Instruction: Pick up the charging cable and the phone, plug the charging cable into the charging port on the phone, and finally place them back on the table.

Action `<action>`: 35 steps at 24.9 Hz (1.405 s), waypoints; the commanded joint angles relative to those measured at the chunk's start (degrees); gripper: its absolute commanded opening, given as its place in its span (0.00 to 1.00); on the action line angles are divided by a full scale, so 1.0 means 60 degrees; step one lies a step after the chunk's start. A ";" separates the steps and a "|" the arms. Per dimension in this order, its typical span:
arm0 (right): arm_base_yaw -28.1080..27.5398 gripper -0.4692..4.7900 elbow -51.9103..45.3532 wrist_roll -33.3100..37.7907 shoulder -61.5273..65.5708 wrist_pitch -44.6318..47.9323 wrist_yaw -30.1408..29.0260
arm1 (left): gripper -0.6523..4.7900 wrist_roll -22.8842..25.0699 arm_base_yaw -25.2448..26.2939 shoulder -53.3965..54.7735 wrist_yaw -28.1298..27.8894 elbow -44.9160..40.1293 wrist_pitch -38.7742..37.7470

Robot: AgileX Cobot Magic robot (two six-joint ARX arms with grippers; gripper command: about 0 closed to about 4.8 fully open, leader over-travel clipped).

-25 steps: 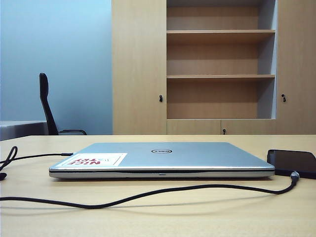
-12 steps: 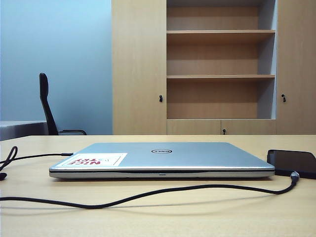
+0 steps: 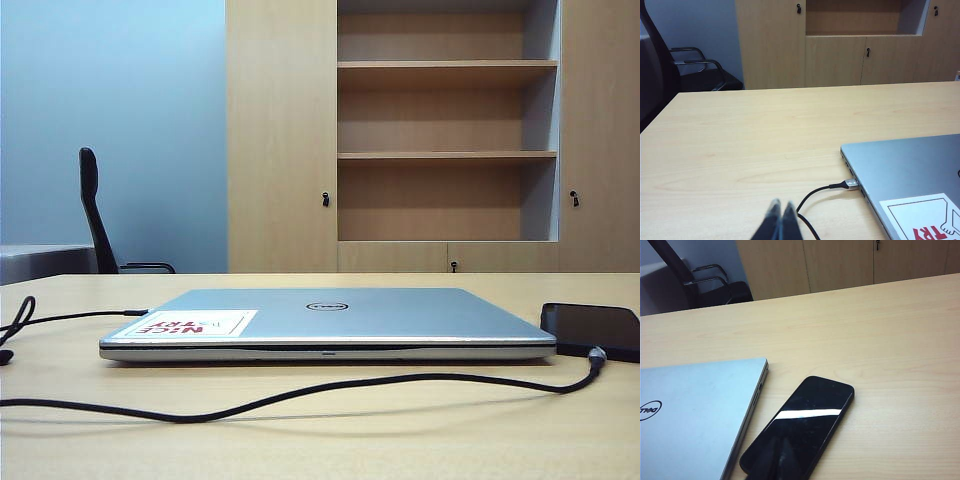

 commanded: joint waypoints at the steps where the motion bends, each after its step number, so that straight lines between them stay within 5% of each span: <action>1: -0.0004 0.11 0.0062 -0.0018 -0.0018 0.0138 -0.0004 | 0.11 0.0076 -0.0018 0.0000 0.0011 -0.0004 0.0124; 19: -0.0007 0.11 0.0036 -0.0025 -0.0018 0.0240 0.0248 | 0.11 0.0076 -0.0022 0.0000 0.0011 -0.0004 0.0124; 24: -0.0015 0.11 -0.0576 -0.0987 -0.0029 0.1512 0.0539 | 0.11 0.0076 -0.0022 0.0000 0.0011 -0.0004 0.0124; 35: -0.0015 0.11 -0.1013 -0.0998 -0.0029 0.2692 0.1759 | 0.11 0.0076 -0.0022 0.0000 0.0011 -0.0004 0.0124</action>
